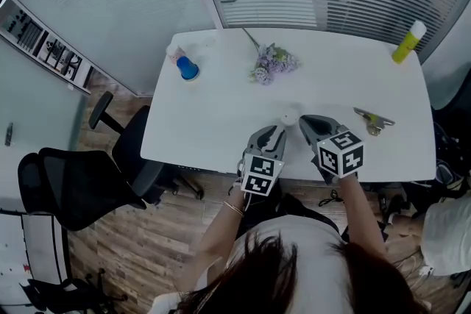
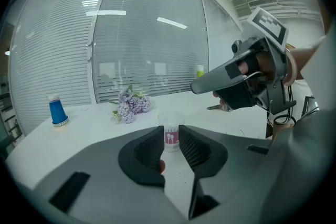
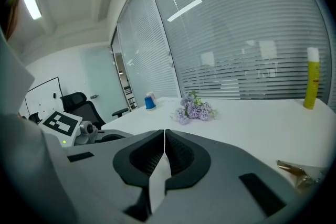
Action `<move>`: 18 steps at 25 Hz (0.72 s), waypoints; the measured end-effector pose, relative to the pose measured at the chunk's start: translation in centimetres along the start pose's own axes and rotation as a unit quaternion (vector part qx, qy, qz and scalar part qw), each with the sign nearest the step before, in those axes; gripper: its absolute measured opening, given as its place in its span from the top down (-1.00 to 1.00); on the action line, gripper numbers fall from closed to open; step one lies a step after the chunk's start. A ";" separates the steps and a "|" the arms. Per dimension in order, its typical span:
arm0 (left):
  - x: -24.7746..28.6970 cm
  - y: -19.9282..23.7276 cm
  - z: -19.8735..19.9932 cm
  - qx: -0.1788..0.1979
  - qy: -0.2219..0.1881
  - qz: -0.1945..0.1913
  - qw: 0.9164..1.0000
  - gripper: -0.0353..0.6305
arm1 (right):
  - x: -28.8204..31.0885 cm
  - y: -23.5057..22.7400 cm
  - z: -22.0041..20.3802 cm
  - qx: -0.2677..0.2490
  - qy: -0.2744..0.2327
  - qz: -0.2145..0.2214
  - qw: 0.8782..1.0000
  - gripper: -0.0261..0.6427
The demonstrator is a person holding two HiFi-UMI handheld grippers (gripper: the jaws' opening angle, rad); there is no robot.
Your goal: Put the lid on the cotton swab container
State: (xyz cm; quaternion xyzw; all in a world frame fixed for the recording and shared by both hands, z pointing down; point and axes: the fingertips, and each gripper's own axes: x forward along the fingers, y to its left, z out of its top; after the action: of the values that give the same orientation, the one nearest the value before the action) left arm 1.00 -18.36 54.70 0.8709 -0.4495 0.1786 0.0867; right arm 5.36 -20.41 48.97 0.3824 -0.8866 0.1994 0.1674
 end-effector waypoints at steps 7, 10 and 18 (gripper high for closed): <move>-2.7 0.4 2.2 -0.017 -0.025 0.033 0.999 0.74 | -2.1 0.6 0.5 -0.026 -0.034 -0.006 0.999 0.83; -3.9 0.7 3.0 -0.028 -0.041 0.054 0.997 0.79 | -3.1 1.0 0.5 -0.033 -0.043 -0.003 0.999 0.83; -6.7 -0.3 4.6 -0.039 -0.068 0.074 0.994 0.82 | -5.5 1.9 0.5 -0.052 -0.068 0.004 0.996 0.83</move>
State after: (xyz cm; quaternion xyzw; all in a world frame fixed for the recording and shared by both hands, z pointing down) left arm -1.27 -14.62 47.87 0.8414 -0.5241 0.1072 0.0768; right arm 7.47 -16.12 45.70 0.3823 -0.9066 0.1275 0.1255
